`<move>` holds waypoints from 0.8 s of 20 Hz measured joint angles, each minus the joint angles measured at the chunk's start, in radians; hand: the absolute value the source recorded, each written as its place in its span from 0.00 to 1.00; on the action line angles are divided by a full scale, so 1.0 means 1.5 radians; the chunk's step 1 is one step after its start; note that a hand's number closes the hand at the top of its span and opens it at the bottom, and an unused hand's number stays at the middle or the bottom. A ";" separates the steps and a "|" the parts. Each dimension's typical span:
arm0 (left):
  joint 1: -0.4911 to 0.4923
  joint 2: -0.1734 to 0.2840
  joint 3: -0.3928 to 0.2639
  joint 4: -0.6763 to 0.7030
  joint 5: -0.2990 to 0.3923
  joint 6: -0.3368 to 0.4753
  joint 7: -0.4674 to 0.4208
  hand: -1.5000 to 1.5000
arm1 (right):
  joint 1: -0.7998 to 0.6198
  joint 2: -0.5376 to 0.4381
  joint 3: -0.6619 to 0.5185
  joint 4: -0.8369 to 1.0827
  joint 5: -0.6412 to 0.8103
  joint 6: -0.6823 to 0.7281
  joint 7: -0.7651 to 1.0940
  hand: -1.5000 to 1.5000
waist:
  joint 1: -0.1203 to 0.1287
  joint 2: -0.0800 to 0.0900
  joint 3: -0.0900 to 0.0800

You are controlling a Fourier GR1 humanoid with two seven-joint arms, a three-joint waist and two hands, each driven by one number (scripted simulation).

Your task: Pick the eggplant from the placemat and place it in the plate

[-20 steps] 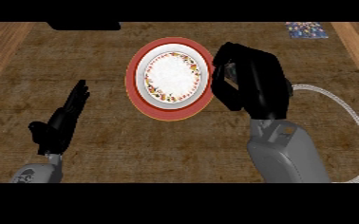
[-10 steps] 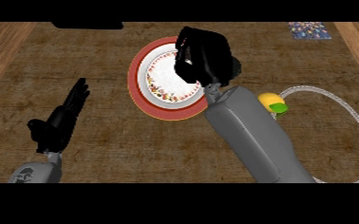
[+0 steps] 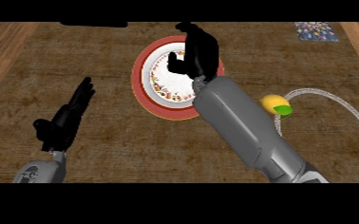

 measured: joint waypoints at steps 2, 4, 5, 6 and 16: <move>0.000 -0.001 -0.001 -0.003 -0.003 -0.001 0.005 0.50 | -0.018 0.000 0.012 0.040 -0.043 -0.027 -0.002 0.00 | 0.002 0.000 0.000; -0.006 0.002 0.005 0.002 0.001 -0.008 0.008 0.50 | -0.031 0.000 0.023 0.067 -0.083 -0.059 -0.004 0.00 | 0.003 0.001 0.000; -0.006 0.003 0.009 0.003 0.001 -0.008 0.006 0.50 | -0.032 0.000 0.023 0.073 -0.101 -0.076 -0.012 0.00 | 0.002 0.001 0.000; -0.005 0.002 0.009 0.006 -0.001 -0.008 0.004 0.50 | -0.031 0.000 0.022 0.076 -0.118 -0.095 -0.024 0.00 | 0.001 0.001 0.000; 0.016 -0.003 0.018 -0.015 -0.003 0.001 0.014 0.50 | 0.069 0.000 -0.084 -0.024 -0.281 -0.216 -0.224 0.00 | -0.019 -0.003 0.001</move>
